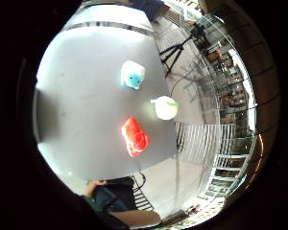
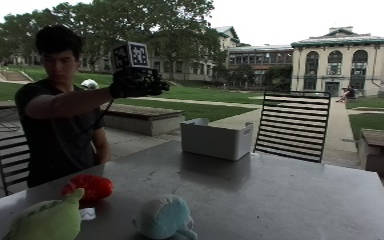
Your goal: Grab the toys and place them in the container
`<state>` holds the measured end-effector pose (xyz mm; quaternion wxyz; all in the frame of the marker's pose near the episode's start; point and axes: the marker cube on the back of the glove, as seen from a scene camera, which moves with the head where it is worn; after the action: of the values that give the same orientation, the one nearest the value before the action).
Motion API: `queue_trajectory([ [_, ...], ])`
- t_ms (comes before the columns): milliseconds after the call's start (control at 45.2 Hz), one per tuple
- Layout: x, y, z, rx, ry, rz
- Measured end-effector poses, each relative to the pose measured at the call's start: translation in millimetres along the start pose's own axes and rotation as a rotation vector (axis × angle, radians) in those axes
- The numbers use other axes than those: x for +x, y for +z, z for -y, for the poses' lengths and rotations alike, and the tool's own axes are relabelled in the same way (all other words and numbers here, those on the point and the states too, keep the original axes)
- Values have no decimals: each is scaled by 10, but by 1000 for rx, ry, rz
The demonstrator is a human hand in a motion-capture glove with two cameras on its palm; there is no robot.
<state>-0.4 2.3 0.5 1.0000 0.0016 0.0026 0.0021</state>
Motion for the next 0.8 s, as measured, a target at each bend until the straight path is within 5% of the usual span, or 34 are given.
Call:
queue_trajectory([
  [553, 528, 134, -188, 5, 13, -26],
  [796, 1223, 667, -629, -46, 85, -32],
])
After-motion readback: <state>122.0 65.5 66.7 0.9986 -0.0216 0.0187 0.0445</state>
